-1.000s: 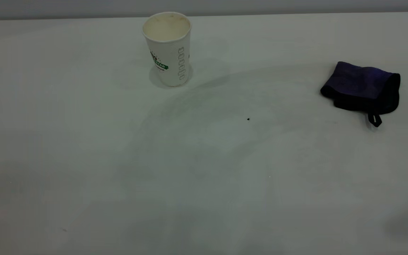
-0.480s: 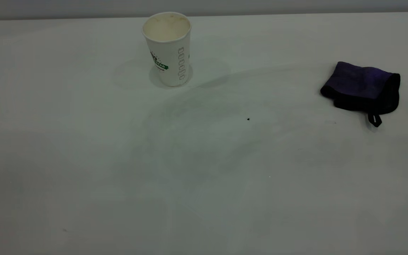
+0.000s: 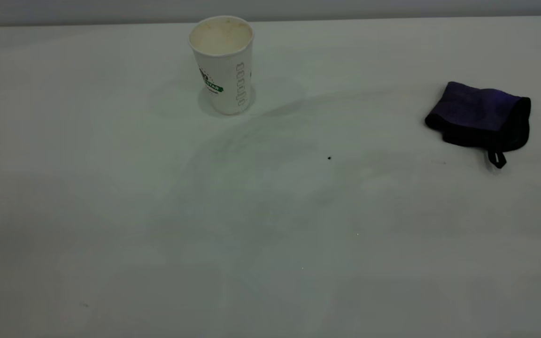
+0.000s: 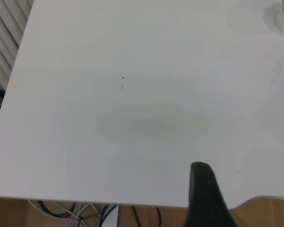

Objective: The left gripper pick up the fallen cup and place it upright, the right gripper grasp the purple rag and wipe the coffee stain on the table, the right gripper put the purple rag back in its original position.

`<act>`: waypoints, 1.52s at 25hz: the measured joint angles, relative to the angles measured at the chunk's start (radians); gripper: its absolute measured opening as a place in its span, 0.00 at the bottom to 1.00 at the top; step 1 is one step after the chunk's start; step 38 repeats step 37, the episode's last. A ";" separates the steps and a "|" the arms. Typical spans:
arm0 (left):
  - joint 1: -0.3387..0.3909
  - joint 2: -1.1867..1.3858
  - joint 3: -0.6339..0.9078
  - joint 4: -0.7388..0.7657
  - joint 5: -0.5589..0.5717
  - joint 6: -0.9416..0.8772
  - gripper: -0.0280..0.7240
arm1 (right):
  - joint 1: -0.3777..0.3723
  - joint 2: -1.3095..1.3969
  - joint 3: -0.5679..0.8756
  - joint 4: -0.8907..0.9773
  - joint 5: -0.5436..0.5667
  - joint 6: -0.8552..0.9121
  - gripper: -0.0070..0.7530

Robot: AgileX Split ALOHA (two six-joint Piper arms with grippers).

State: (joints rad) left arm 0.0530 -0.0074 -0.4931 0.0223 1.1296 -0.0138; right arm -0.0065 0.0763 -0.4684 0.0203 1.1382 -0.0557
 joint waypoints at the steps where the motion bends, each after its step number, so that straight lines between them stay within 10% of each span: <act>1: 0.000 0.000 0.000 0.000 0.000 0.000 0.71 | -0.001 -0.014 0.000 0.000 0.001 0.000 0.86; 20: 0.000 0.000 0.000 0.000 0.000 0.000 0.71 | -0.002 -0.092 0.000 0.011 0.002 0.000 0.81; 38: 0.000 0.000 0.000 0.000 0.000 0.000 0.71 | -0.002 -0.092 0.000 0.012 0.002 0.000 0.54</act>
